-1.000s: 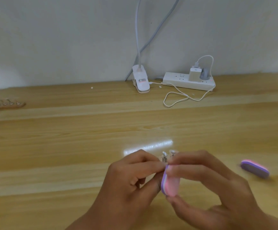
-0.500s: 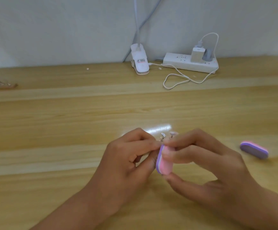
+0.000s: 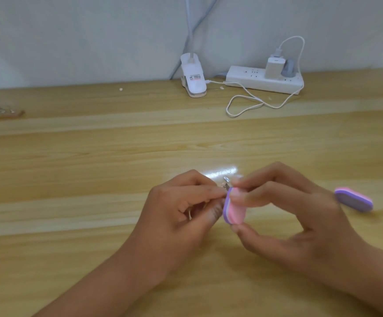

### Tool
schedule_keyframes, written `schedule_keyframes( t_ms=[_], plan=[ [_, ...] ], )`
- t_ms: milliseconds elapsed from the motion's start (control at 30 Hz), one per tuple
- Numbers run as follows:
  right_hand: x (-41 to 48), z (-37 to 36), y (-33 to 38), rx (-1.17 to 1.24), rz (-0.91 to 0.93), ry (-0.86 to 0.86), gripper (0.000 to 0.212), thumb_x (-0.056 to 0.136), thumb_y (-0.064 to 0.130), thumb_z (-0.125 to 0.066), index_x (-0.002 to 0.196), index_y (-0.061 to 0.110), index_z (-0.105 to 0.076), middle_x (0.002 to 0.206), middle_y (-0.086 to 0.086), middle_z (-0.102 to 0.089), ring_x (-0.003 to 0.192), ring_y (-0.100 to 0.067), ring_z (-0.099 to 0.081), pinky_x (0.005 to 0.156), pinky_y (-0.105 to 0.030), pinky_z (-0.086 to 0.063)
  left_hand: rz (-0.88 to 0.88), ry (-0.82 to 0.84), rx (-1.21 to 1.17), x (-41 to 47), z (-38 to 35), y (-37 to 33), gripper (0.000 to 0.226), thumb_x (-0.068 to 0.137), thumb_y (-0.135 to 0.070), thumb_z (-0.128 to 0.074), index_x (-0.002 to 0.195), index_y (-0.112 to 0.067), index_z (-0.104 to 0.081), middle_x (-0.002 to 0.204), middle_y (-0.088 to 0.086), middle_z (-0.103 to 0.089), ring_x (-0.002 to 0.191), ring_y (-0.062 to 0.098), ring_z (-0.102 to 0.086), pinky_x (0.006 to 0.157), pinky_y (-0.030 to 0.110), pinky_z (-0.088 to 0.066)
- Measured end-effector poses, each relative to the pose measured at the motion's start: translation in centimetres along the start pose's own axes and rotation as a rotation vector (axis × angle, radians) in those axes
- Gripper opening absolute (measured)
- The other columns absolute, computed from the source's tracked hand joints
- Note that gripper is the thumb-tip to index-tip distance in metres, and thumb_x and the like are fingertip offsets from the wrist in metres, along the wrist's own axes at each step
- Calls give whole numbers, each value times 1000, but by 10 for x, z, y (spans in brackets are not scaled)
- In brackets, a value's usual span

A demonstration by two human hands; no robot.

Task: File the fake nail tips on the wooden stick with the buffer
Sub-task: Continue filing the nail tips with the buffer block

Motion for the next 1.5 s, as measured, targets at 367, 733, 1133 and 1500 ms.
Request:
schedule_keyframes(
  t_ms=[367, 733, 1133, 1500],
  plan=[
    [5, 60, -76, 81, -447, -49, 21, 78, 8, -42, 69, 22, -54, 71, -6, -56, 66, -7, -47, 57, -22, -37, 39, -162, 60, -1, 24, 5, 5, 82, -21, -73, 84, -23, -76, 79, -14, -70, 56, 9, -60, 49, 13, -42],
    [-12, 4, -48, -336, -247, 476, 17, 81, 51, -64, 91, 42, -75, 60, 21, -46, 55, 12, -41, 56, -18, -37, 94, -16, 11, -3, 3, 11, 7, 82, -15, -74, 81, -22, -75, 67, -20, -68, 43, 7, -62, 48, 10, -41],
    [-5, 3, -42, 259, -389, 199, 6, 82, 32, -80, 81, 26, -78, 50, 13, -40, 48, -6, -34, 53, -11, -31, 157, -7, -111, -3, 0, 17, 7, 81, -15, -74, 80, -22, -75, 72, -13, -72, 41, 10, -64, 46, 8, -39],
    [-14, -35, -54, 872, -740, 144, 17, 64, 24, -91, 76, 20, -80, 64, 2, -61, 52, -8, -41, 48, -17, -33, 138, 42, -358, 2, -8, 9, 7, 81, -13, -73, 87, -14, -76, 77, -6, -74, 39, 18, -63, 43, 7, -38]
  ],
)
Point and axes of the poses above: each hand's wrist, its own x-axis towards the middle knuckle, its own z-axis out of the back of the hand, y = z × x, the point moved 10 cm from there along x, towards the middle knuckle
